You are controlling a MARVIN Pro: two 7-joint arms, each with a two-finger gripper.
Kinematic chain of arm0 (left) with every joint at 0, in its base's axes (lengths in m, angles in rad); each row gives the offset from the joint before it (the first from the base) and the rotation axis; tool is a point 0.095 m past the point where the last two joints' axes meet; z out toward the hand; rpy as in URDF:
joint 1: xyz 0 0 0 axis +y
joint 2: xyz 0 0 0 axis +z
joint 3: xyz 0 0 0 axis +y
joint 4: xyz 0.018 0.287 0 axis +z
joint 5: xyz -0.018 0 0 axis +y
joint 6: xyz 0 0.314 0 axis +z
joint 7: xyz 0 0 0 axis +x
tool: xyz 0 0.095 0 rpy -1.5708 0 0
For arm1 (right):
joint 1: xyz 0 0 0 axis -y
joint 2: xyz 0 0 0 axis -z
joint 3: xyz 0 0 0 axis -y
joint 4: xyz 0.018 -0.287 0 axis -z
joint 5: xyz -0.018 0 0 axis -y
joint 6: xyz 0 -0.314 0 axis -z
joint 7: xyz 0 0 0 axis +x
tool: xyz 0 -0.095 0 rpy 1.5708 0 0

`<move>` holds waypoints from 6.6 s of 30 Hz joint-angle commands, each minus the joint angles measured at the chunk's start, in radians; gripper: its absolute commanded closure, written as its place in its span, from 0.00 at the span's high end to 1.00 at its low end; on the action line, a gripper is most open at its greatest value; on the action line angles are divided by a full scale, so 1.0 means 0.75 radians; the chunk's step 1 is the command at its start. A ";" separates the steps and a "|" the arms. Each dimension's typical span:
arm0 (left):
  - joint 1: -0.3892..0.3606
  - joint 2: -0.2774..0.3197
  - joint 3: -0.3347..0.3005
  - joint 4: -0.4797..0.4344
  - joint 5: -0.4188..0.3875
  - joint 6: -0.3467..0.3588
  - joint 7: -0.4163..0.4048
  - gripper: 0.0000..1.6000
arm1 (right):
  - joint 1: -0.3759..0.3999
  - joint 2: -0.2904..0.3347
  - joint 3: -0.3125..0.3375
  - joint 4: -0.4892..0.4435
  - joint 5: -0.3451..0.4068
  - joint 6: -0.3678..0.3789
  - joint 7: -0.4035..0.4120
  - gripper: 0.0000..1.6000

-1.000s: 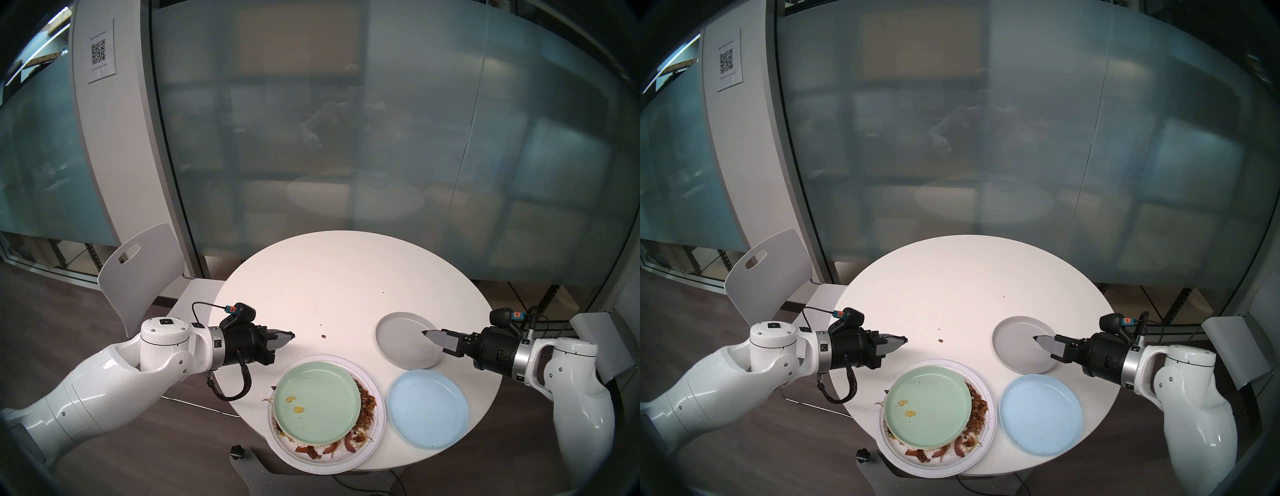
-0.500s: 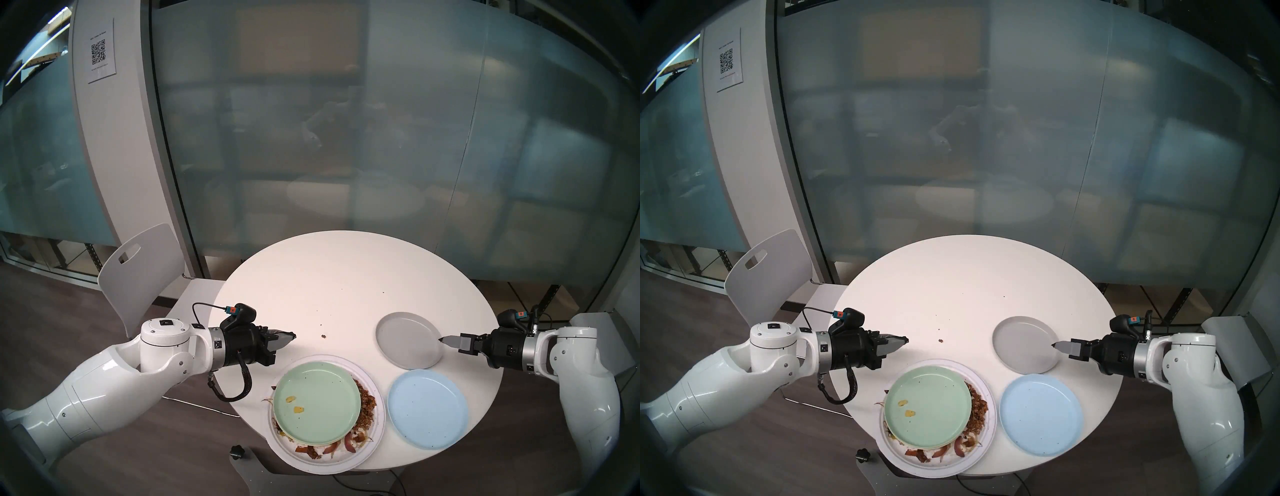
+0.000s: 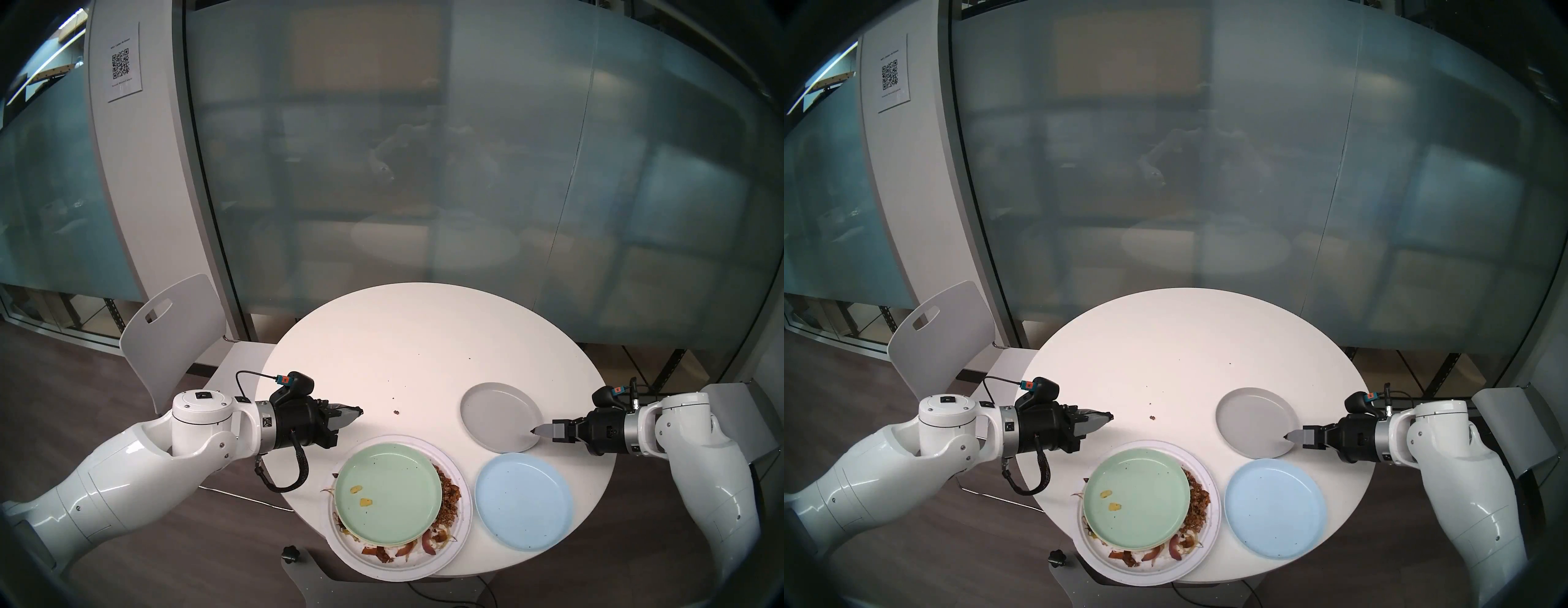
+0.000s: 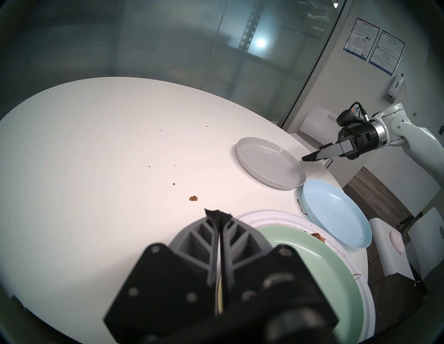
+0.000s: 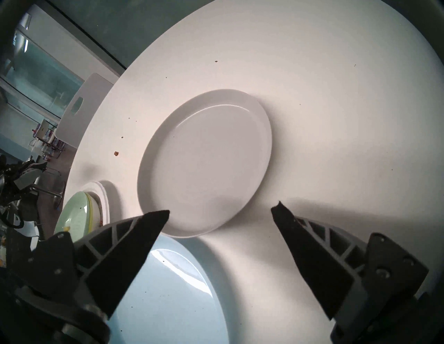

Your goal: Stack the plates into one stack

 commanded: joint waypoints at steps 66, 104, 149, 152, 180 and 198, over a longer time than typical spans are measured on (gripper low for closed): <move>-0.008 0.004 -0.016 -0.024 -0.003 -0.012 0.001 0.20 | 0.463 -0.073 -0.165 0.257 0.017 -0.003 0.075 0.00; -0.008 0.004 -0.017 -0.025 -0.003 -0.012 0.001 0.20 | 0.430 0.170 -0.550 -0.215 0.384 -0.003 0.046 0.00; -0.008 0.004 -0.016 -0.024 -0.003 -0.012 0.001 0.20 | 1.007 0.087 -1.305 -0.024 0.381 -0.003 0.022 0.00; -0.008 0.004 -0.016 -0.024 -0.003 -0.012 0.001 0.20 | 1.037 0.069 -1.333 -0.002 0.381 -0.003 0.015 0.00; -0.007 0.005 -0.017 -0.026 -0.004 -0.013 0.003 0.20 | 1.157 0.019 -1.476 0.093 0.370 -0.003 0.010 0.27; -0.007 0.005 -0.017 -0.026 -0.004 -0.013 0.003 0.20 | 1.183 0.017 -1.508 0.098 0.369 -0.003 0.036 0.39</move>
